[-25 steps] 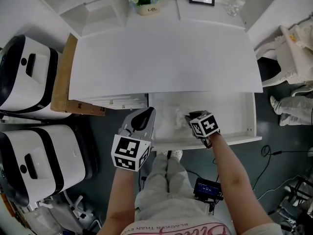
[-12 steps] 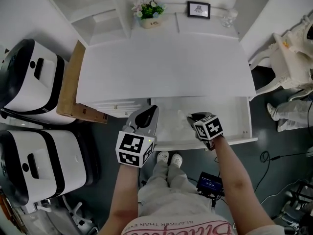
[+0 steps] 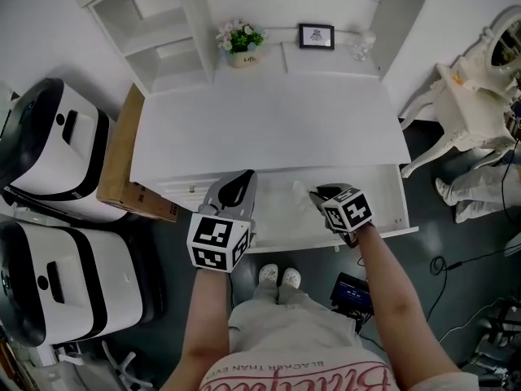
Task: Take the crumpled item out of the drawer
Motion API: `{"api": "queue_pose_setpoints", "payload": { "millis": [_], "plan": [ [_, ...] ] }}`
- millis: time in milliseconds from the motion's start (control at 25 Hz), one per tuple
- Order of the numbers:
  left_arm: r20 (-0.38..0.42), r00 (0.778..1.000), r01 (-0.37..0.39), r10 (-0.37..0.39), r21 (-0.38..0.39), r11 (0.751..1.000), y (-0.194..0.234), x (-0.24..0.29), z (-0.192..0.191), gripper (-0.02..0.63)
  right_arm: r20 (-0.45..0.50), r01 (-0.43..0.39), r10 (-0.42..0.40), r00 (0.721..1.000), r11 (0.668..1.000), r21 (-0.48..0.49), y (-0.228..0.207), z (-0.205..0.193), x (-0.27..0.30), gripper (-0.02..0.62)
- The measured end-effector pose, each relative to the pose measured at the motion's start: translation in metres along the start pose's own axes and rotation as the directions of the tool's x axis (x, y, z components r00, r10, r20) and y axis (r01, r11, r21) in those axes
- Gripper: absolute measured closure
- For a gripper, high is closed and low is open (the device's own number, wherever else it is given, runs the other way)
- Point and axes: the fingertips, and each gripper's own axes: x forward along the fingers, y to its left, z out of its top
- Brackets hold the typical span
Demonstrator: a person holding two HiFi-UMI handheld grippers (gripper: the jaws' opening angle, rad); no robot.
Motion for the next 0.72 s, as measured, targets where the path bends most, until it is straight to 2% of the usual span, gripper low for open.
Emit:
{"api": "queue_pose_setpoints", "payload": {
  "millis": [400,720],
  "plan": [
    [0.087,0.996,0.002,-0.006,0.044,0.999,-0.01,-0.012,0.038,0.601,0.096,0.047,-0.044,0.994,0.999,-0.021,0.002,0.023,-0.04,0.523],
    [0.149,0.989,-0.008,-0.003,0.074,0.997,-0.012,-0.024,0.064,0.603,0.244,0.107,-0.088,0.966,0.992,-0.066,0.009,0.065,-0.089,0.523]
  ]
}}
